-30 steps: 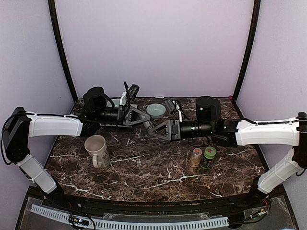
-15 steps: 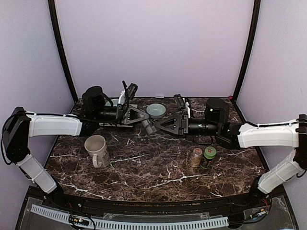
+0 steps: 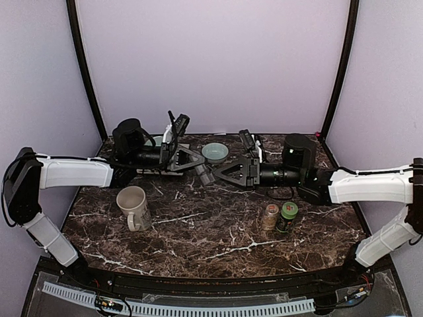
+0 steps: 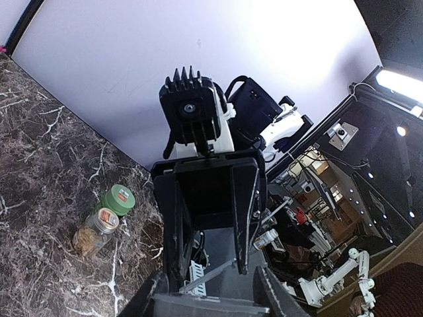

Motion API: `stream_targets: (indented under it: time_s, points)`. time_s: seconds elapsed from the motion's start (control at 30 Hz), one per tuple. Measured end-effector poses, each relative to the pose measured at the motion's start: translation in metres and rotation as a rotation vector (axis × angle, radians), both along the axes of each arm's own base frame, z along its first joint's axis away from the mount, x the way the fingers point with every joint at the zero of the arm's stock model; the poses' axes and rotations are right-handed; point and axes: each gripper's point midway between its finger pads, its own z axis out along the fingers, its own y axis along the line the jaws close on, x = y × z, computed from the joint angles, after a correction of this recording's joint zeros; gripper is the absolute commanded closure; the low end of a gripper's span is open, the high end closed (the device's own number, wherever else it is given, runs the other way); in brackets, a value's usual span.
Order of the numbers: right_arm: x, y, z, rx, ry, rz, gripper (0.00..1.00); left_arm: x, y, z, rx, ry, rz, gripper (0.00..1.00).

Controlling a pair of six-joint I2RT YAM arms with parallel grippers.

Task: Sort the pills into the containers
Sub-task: Open the lid of the pill container.

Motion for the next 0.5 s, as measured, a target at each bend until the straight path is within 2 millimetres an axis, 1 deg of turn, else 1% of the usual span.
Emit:
stream_targets:
  time_s: [0.17,0.5]
  points:
    - [0.0014,-0.0021,0.0017,-0.014,-0.020,-0.015,0.68,0.0001,0.0002,0.0000,0.001,0.006,-0.001,0.70]
    - [0.0080,-0.0012,0.0047,-0.046,-0.043,-0.041,0.76,0.0041,0.0032,-0.0011,0.002,0.023,0.011,0.70]
